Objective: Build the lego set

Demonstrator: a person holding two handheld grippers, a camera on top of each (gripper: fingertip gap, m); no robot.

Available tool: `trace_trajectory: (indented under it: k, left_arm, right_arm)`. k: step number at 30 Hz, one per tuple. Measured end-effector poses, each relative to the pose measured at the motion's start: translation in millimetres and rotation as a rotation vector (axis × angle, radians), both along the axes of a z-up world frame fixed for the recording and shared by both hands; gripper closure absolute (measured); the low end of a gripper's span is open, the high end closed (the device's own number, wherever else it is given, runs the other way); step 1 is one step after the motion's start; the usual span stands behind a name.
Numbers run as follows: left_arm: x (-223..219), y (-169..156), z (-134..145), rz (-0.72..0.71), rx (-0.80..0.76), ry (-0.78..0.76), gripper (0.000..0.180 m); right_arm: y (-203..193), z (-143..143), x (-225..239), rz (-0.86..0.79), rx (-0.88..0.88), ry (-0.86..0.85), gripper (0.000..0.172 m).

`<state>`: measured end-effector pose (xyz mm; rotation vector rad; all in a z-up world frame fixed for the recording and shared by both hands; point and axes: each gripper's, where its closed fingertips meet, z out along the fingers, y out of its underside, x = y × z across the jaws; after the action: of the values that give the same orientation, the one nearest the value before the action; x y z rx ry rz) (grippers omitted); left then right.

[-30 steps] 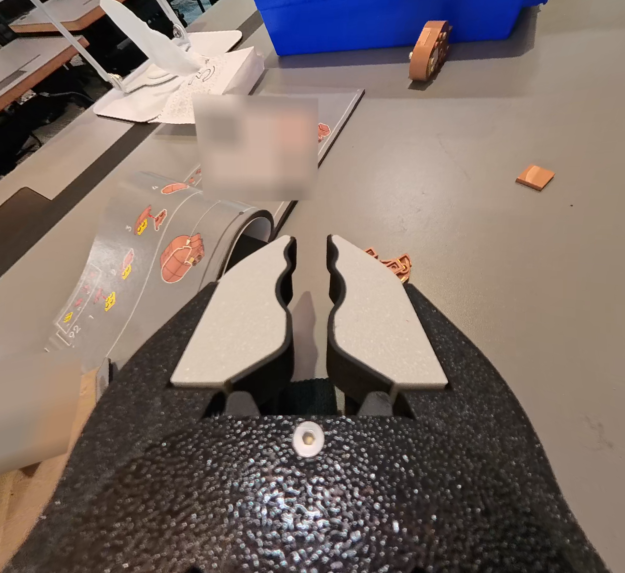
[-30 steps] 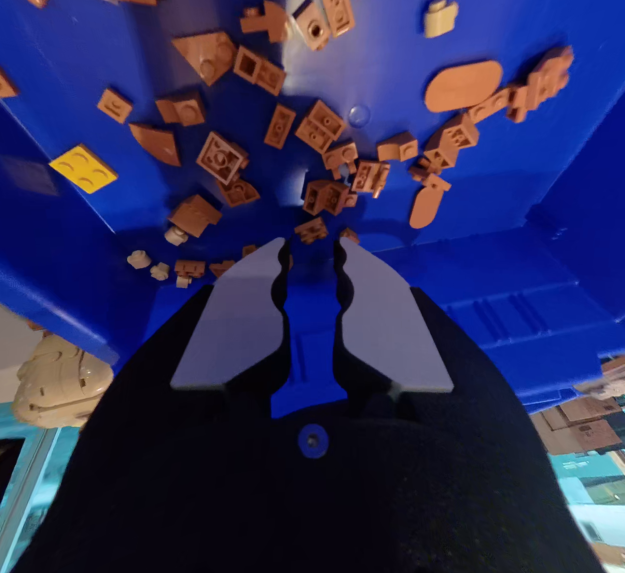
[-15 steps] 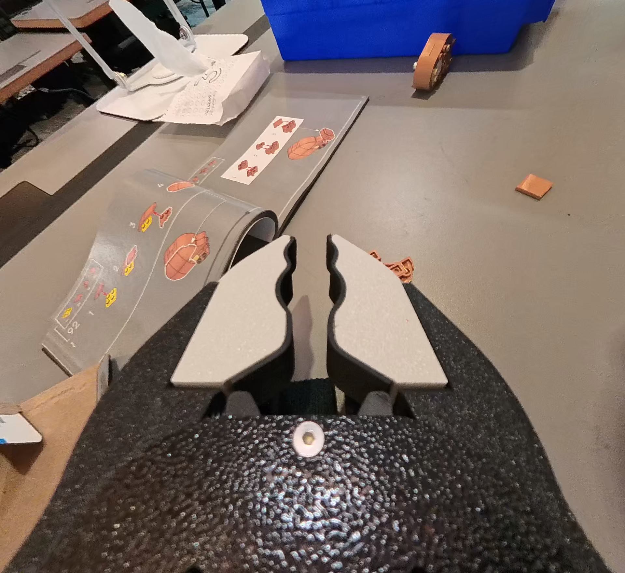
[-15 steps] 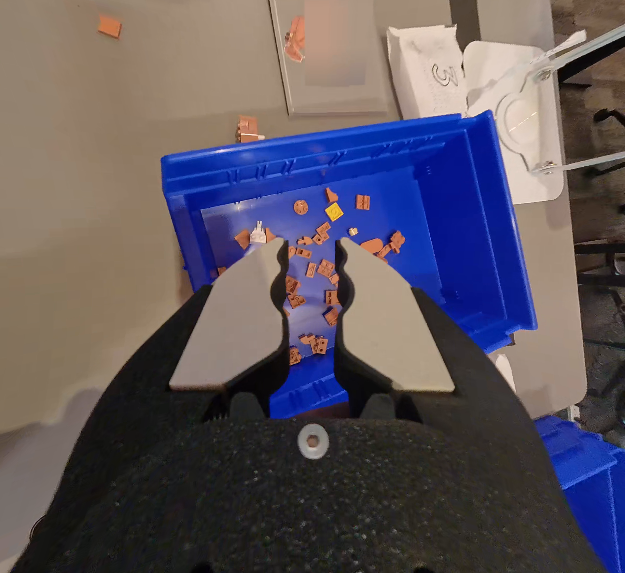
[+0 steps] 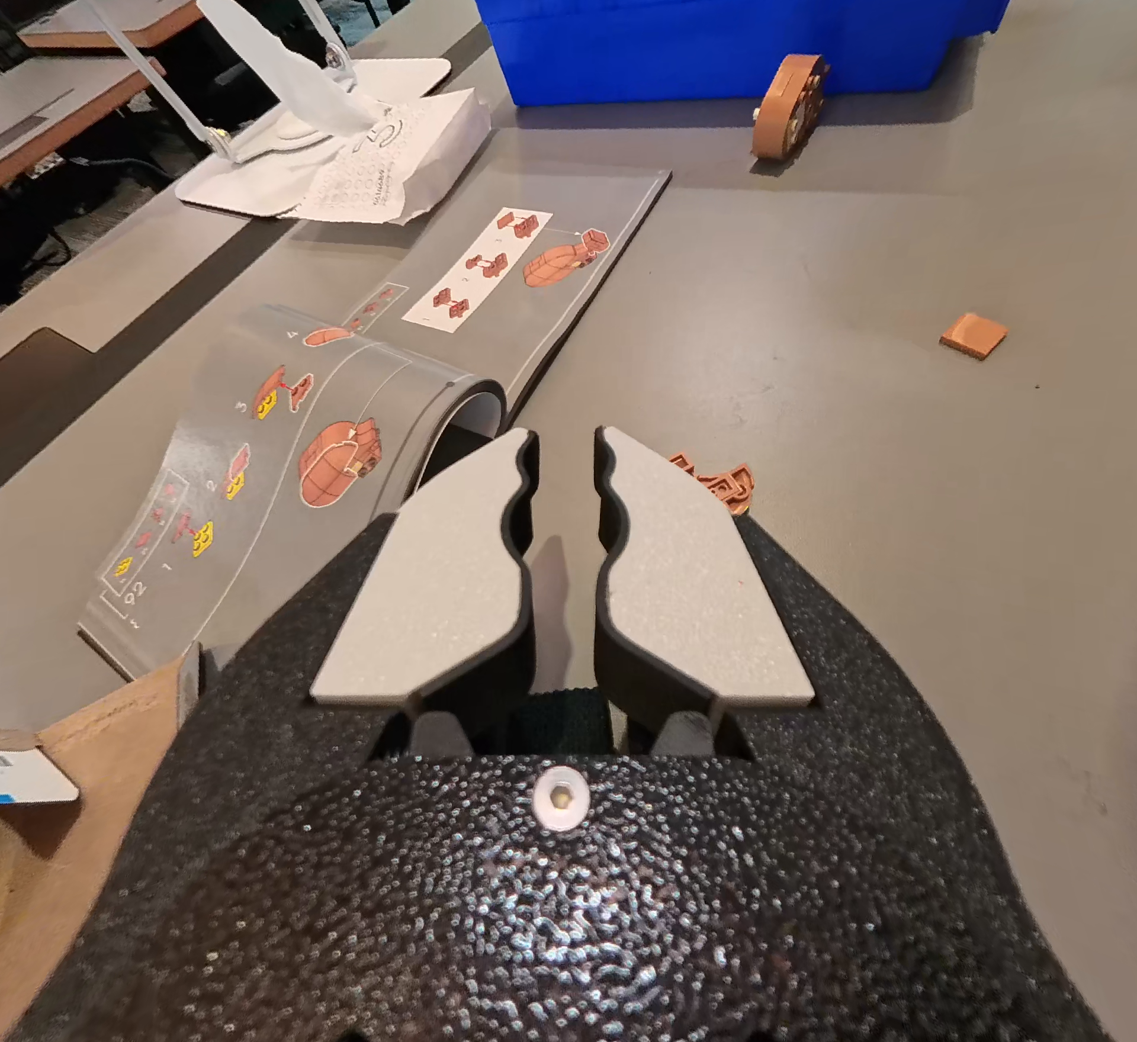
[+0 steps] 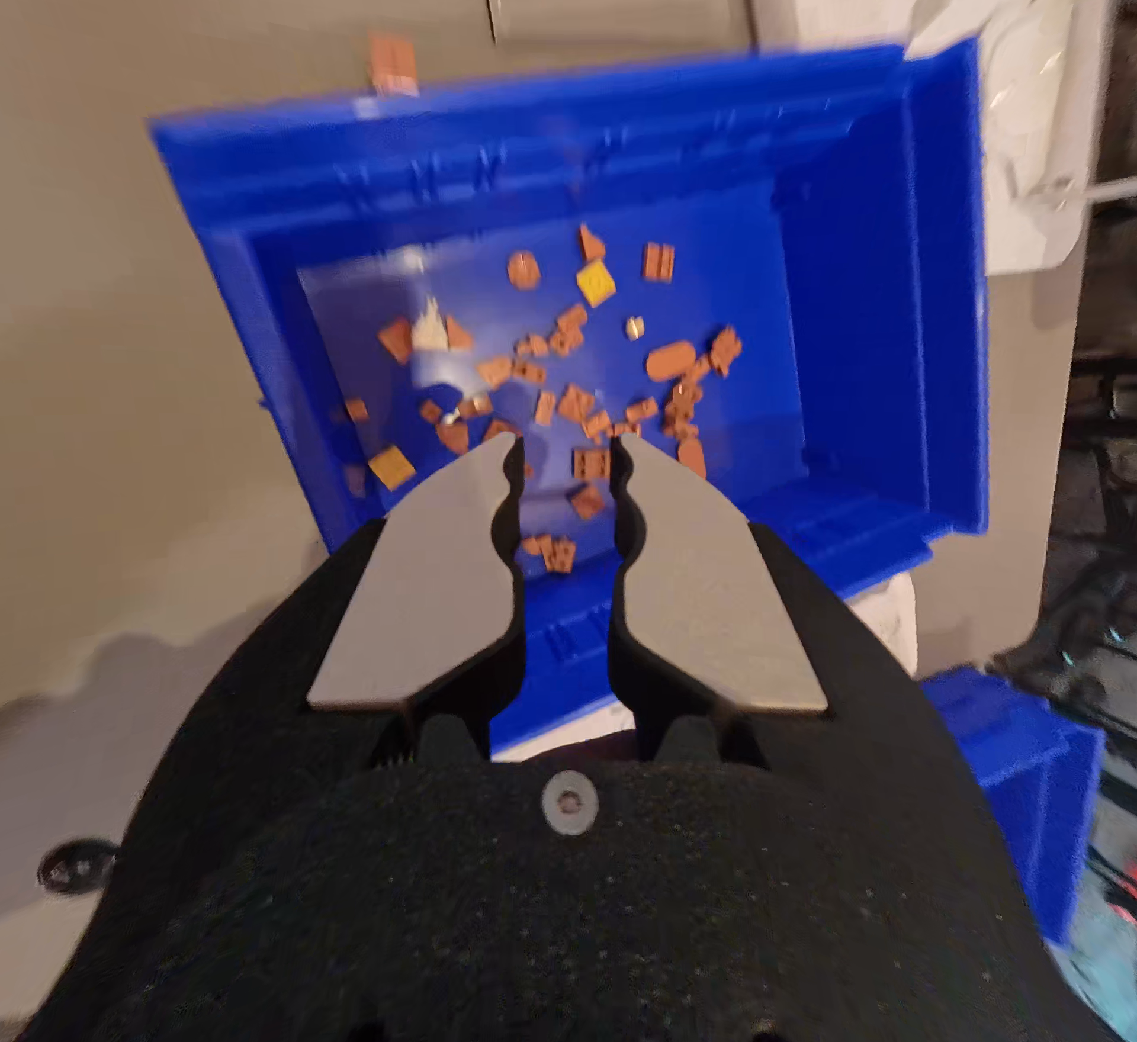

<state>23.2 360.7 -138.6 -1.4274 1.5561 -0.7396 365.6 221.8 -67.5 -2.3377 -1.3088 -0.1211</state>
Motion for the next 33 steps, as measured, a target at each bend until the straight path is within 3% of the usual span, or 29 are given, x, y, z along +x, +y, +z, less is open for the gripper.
trace_trajectory:
  k: [8, 13, 24, 29, 33]
  left_arm:
    - [0, 1, -2, 0.007, 0.000, 0.012, 0.164]
    - [0, 1, -1, 0.009, 0.006, 0.006, 0.164]
    - [-1, 0, 0, 0.001, 0.001, 0.002, 0.164]
    - [-2, 0, -1, 0.001, 0.007, 0.006, 0.164]
    - [-2, 0, -1, 0.001, 0.012, 0.008, 0.164]
  right_arm:
    - [-3, -61, 55, 0.025, -0.251, -0.413, 0.146]
    - [3, -81, 66, 0.087, -0.339, -0.549, 0.146]
    - [3, -108, 72, 0.094, -0.467, -0.584, 0.147]
    - [3, -110, 78, 0.058, -0.482, -0.606, 0.155]
    - [8, -97, 59, 0.005, -0.383, -0.424, 0.154]
